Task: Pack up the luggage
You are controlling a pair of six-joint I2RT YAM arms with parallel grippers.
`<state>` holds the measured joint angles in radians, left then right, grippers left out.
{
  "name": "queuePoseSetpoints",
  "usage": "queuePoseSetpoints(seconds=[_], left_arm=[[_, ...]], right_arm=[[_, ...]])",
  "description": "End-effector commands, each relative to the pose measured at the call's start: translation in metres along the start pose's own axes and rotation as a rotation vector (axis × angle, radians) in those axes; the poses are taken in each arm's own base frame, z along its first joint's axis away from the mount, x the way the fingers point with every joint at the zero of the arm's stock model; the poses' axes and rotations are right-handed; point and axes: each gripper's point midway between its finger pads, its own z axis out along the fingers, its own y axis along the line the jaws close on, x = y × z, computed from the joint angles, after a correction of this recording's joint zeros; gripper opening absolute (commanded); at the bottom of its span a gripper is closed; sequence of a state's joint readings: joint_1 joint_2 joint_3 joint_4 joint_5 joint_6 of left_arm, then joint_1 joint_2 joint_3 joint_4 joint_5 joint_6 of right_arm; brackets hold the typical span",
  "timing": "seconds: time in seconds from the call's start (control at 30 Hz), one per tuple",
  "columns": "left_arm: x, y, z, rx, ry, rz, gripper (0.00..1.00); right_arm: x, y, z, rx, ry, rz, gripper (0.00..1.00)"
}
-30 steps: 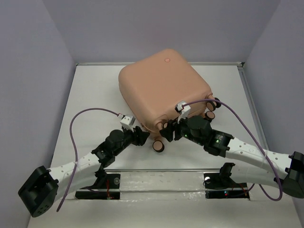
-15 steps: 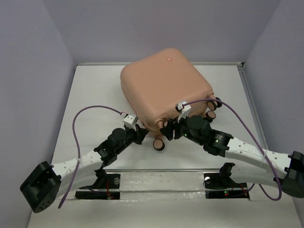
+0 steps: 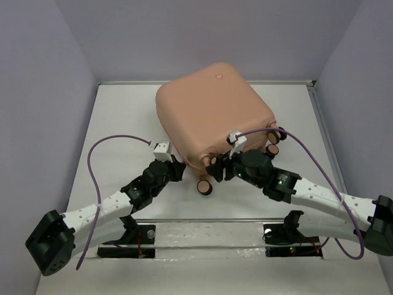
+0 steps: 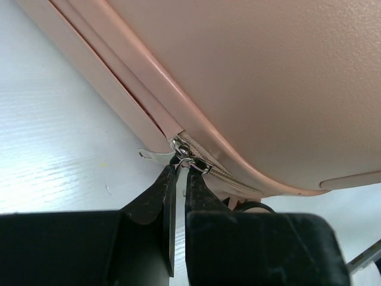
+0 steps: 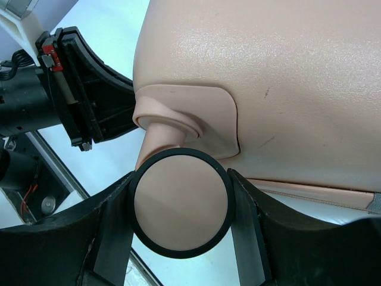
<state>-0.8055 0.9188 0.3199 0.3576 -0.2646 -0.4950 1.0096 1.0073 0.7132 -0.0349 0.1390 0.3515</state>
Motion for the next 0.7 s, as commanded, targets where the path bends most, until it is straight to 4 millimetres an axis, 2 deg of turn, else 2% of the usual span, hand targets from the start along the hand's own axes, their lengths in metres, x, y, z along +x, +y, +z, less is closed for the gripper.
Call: queuePoseSetpoints(seconds=[0.0, 0.07, 0.1, 0.17, 0.23, 0.27, 0.3, 0.33, 0.37, 0.4, 0.43, 0.47, 0.5, 0.53, 0.6, 0.67], left_arm=[[-0.067, 0.040, -0.011, -0.236, -0.260, -0.109, 0.14], [-0.074, 0.030, -0.019, -0.172, -0.282, -0.152, 0.38], [-0.086, 0.024, -0.031, -0.133, -0.319, -0.183, 0.59], [-0.102, 0.014, -0.046, -0.077, -0.355, -0.240, 0.73], [-0.129, 0.002, -0.071, -0.018, -0.411, -0.278, 0.74], [-0.139, -0.003, -0.080, 0.002, -0.425, -0.286, 0.78], [-0.145, -0.005, -0.090, 0.013, -0.434, -0.287, 0.99], [-0.153, -0.009, -0.097, 0.029, -0.440, -0.291, 0.99], [-0.168, -0.017, -0.111, 0.060, -0.453, -0.296, 0.99], [-0.173, -0.020, -0.116, 0.069, -0.453, -0.294, 0.99], [-0.192, -0.030, -0.131, 0.107, -0.482, -0.301, 0.99], [-0.195, -0.032, -0.136, 0.113, -0.476, -0.289, 0.99], [-0.196, -0.032, -0.140, 0.111, -0.464, -0.273, 0.99], [-0.209, -0.037, -0.153, 0.130, -0.485, -0.269, 0.99], [-0.214, -0.040, -0.162, 0.136, -0.479, -0.252, 0.99], [-0.229, -0.047, -0.176, 0.168, -0.506, -0.238, 0.99]], right_arm=[[-0.019, 0.035, -0.011, -0.131, -0.052, 0.020, 0.07], [-0.017, 0.042, -0.006, -0.151, -0.041, 0.016, 0.07], [-0.009, 0.048, 0.000, -0.159, -0.015, 0.008, 0.07], [-0.012, 0.063, 0.006, -0.192, -0.021, -0.006, 0.07], [-0.015, 0.076, 0.016, -0.204, -0.019, -0.024, 0.08], [-0.019, 0.077, 0.019, -0.195, -0.024, -0.024, 0.13], [-0.024, 0.075, 0.021, -0.176, -0.037, -0.023, 0.23], [-0.028, 0.079, 0.021, -0.175, -0.044, -0.023, 0.54], [-0.041, 0.079, 0.019, -0.160, -0.076, -0.013, 0.68], [-0.047, 0.081, 0.016, -0.164, -0.086, -0.011, 0.98], [-0.056, 0.076, 0.008, -0.137, -0.107, -0.012, 1.00], [-0.067, 0.076, 0.001, -0.131, -0.132, -0.011, 1.00], [-0.068, 0.068, -0.005, -0.101, -0.132, -0.019, 1.00], [-0.083, 0.067, -0.022, -0.106, -0.179, -0.020, 1.00], [-0.092, 0.058, -0.041, -0.080, -0.208, -0.025, 1.00], [-0.104, 0.053, -0.062, -0.077, -0.251, -0.026, 1.00]])
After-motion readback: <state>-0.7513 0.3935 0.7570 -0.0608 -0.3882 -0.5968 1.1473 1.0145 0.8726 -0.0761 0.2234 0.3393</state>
